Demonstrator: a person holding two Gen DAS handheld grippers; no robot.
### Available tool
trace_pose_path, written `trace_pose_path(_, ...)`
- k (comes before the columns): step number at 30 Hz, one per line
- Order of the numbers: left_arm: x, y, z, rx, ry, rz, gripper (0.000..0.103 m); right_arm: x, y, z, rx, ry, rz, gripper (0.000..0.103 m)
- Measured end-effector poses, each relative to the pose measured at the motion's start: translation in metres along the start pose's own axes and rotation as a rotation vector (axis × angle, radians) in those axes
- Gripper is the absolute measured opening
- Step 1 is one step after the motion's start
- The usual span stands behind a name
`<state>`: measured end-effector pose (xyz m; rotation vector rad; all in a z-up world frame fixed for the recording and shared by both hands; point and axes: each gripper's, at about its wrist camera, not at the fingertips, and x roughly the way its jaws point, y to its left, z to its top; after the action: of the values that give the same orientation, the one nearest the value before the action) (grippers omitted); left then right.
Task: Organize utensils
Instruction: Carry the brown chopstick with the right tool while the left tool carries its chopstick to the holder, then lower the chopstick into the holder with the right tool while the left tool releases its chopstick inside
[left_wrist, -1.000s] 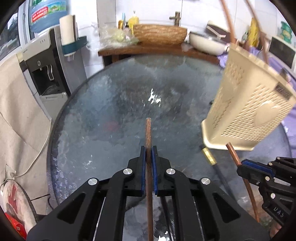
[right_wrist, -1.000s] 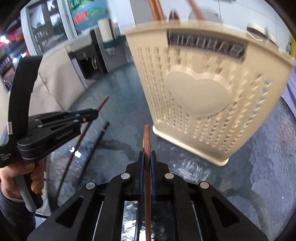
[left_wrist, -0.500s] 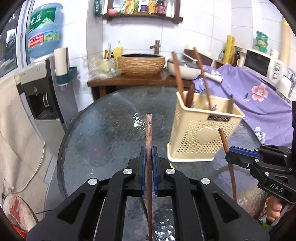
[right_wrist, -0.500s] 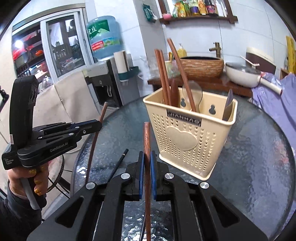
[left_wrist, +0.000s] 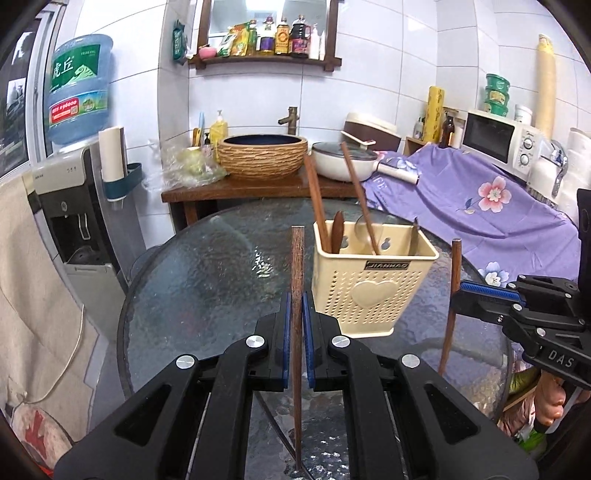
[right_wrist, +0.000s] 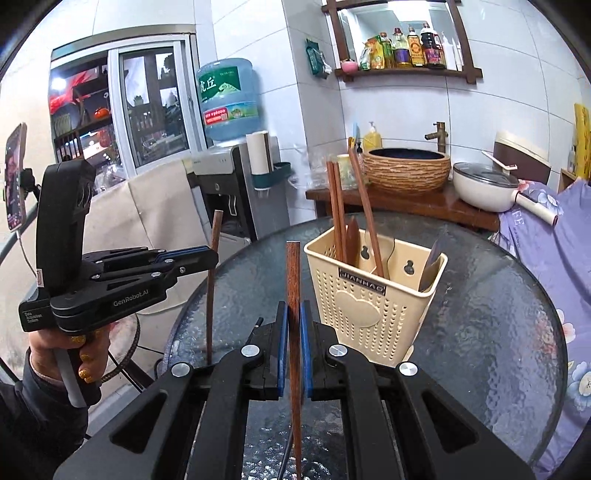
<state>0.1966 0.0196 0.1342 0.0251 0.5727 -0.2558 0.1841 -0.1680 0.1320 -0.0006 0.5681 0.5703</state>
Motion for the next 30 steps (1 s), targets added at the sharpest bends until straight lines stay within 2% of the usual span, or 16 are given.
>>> trace_pose_path(12,-0.025,-0.013,0.034,0.038,-0.064,-0.064,0.007,-0.025,-0.009,0.027,0.012,-0.055,0.007,0.007)
trace_pose_path(19,-0.05,-0.028,0.081,0.068,-0.152,-0.12,0.007,-0.043,-0.014,0.065,0.018,-0.102,0.008,0.007)
trace_pose_path(25,-0.061,-0.041,0.129,0.055,-0.247,-0.113,0.007,-0.061,-0.02,0.113,0.026,-0.187,-0.021,0.007)
trace_pose_path(27,-0.061,-0.044,0.144,0.043,-0.286,-0.087,0.007,-0.063,-0.023,0.125,0.025,-0.214,-0.043,0.007)
trace_pose_path(30,-0.053,-0.046,0.162,0.017,-0.305,-0.072,0.007,-0.064,-0.029,0.14,0.019,-0.253,-0.075,0.007)
